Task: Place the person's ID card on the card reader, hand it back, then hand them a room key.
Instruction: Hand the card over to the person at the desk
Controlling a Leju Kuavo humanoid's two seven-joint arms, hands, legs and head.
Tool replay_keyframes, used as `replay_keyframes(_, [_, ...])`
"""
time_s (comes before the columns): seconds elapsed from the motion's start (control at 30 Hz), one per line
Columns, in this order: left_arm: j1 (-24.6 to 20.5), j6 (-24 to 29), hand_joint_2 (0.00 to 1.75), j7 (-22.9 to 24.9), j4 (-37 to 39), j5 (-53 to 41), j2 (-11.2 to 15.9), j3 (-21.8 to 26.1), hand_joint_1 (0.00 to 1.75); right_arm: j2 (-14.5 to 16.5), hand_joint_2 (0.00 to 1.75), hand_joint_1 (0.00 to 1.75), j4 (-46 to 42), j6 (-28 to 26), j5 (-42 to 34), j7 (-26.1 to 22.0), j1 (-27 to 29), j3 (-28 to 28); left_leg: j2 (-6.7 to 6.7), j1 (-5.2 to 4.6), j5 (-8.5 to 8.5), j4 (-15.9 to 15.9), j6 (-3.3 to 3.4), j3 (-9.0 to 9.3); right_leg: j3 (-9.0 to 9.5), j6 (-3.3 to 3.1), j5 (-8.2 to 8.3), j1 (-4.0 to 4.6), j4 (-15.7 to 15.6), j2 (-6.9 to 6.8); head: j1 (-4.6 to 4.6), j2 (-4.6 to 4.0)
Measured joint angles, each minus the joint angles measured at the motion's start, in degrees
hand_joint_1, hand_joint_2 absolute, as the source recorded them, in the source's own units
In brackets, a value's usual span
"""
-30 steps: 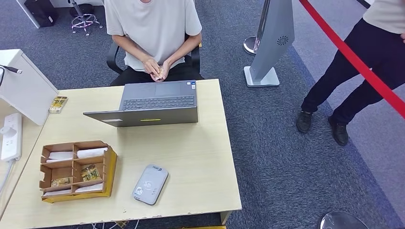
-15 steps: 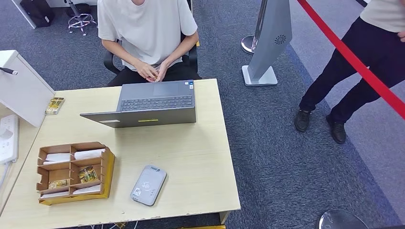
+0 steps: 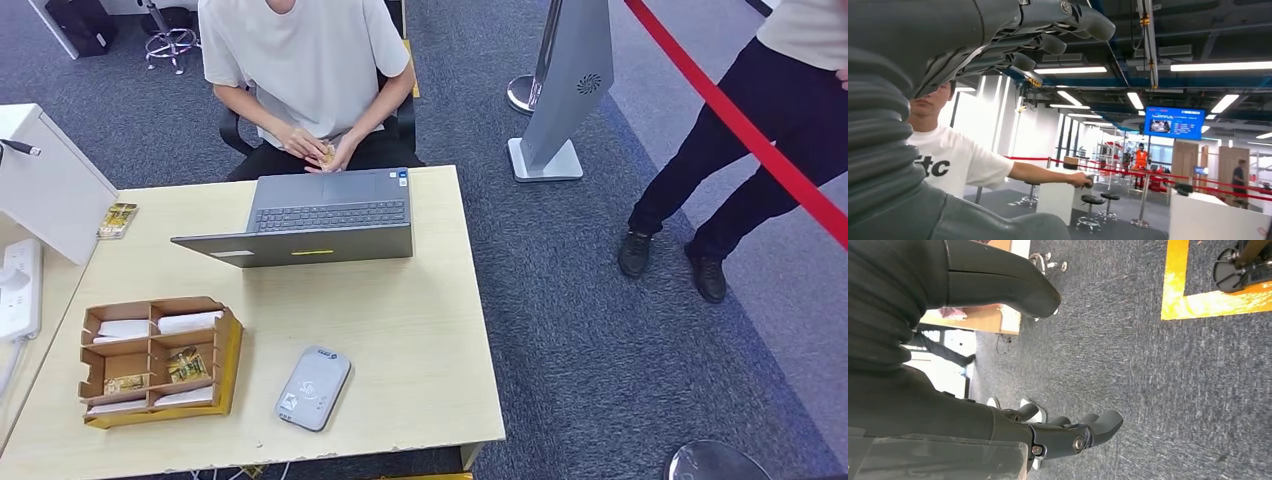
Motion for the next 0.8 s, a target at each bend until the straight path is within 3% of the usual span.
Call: replay_keyframes(0.8, [4.3, -1.5, 1.75, 1.5, 1.7, 1.0, 1.3, 4.3, 0.00, -0.1, 1.75, 0.00, 0.0, 0.1, 0.1, 0.1, -0.1, 0.0, -0.09, 0.03, 0.02, 0.0, 0.01, 0.01, 0.12, 0.00, 0.00, 0.02, 0.0, -0.12, 0.02, 0.00])
